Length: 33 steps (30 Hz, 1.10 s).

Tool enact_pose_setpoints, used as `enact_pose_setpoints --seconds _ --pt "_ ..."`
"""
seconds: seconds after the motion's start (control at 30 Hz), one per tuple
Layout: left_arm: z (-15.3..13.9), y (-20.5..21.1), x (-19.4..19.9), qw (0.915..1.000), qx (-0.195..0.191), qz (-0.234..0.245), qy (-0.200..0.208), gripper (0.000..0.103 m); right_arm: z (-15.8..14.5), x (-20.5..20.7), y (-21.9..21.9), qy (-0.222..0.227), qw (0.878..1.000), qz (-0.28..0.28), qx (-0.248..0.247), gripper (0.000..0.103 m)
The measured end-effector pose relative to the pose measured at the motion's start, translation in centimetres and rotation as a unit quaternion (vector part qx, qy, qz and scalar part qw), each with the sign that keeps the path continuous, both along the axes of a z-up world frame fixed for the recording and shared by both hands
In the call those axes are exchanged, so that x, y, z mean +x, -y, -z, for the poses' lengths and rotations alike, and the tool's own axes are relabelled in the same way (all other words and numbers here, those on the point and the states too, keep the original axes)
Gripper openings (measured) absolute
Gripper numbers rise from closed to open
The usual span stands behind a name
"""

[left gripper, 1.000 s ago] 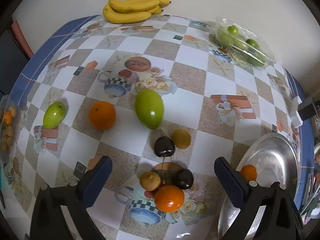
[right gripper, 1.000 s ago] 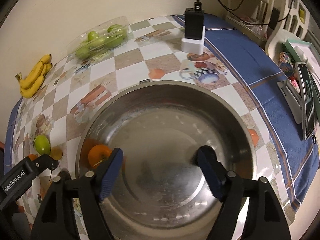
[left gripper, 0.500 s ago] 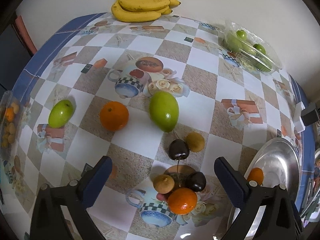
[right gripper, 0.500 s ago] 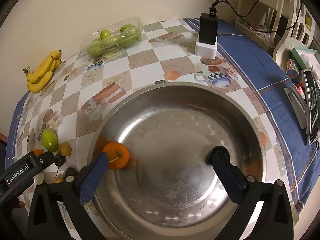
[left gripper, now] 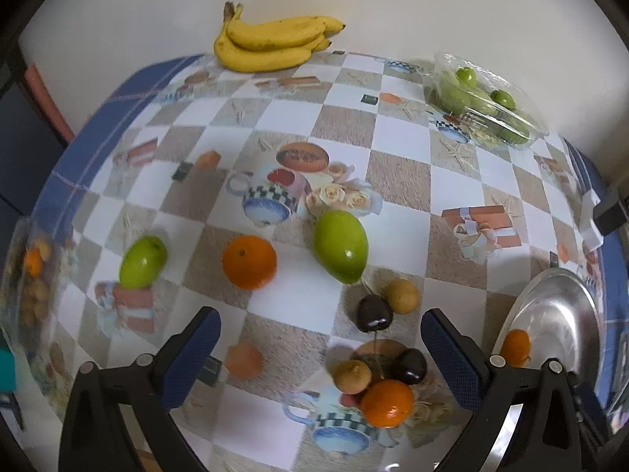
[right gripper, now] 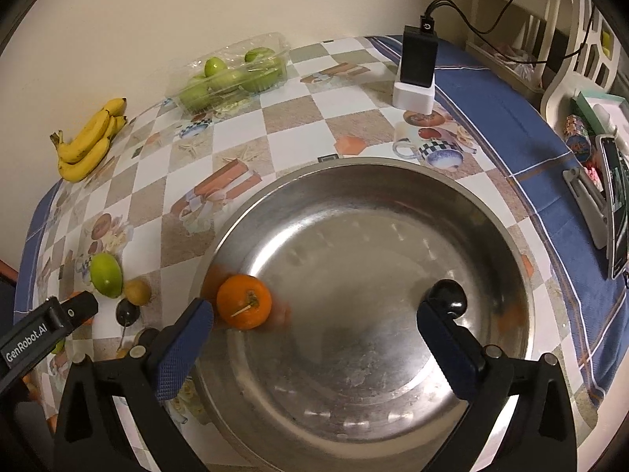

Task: Organize fruits
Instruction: 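Move left gripper to a green mango while right gripper reaches another orange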

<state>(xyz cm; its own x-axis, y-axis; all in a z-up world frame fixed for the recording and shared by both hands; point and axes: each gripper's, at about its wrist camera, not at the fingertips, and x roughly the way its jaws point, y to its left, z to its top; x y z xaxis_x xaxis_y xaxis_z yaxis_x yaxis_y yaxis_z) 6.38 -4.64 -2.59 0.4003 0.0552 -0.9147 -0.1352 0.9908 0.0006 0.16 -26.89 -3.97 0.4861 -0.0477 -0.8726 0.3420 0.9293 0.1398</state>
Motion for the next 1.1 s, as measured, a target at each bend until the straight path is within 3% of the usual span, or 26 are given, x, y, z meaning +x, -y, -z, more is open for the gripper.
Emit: enact_pose_setpoints --seconds 0.37,0.8,0.97,1.1 --pt "-0.9 -3.8 0.6 0.9996 0.017 0.011 0.020 0.103 -0.4 0.5 -2.4 0.013 1.000 -0.025 0.013 0.103" --pt "-2.1 -12.2 0.2 0.9984 0.033 -0.014 0.044 0.103 -1.7 1.6 -9.6 0.028 0.992 -0.116 0.030 0.103" --pt "-2.1 -14.2 0.3 0.9974 0.056 0.010 0.044 0.103 -1.5 1.7 -12.1 0.019 0.988 -0.149 0.035 0.103" --pt "-1.9 -15.4 0.8 0.9987 0.032 0.025 0.030 0.103 -0.9 1.5 -13.3 0.002 0.987 -0.157 0.033 0.103"
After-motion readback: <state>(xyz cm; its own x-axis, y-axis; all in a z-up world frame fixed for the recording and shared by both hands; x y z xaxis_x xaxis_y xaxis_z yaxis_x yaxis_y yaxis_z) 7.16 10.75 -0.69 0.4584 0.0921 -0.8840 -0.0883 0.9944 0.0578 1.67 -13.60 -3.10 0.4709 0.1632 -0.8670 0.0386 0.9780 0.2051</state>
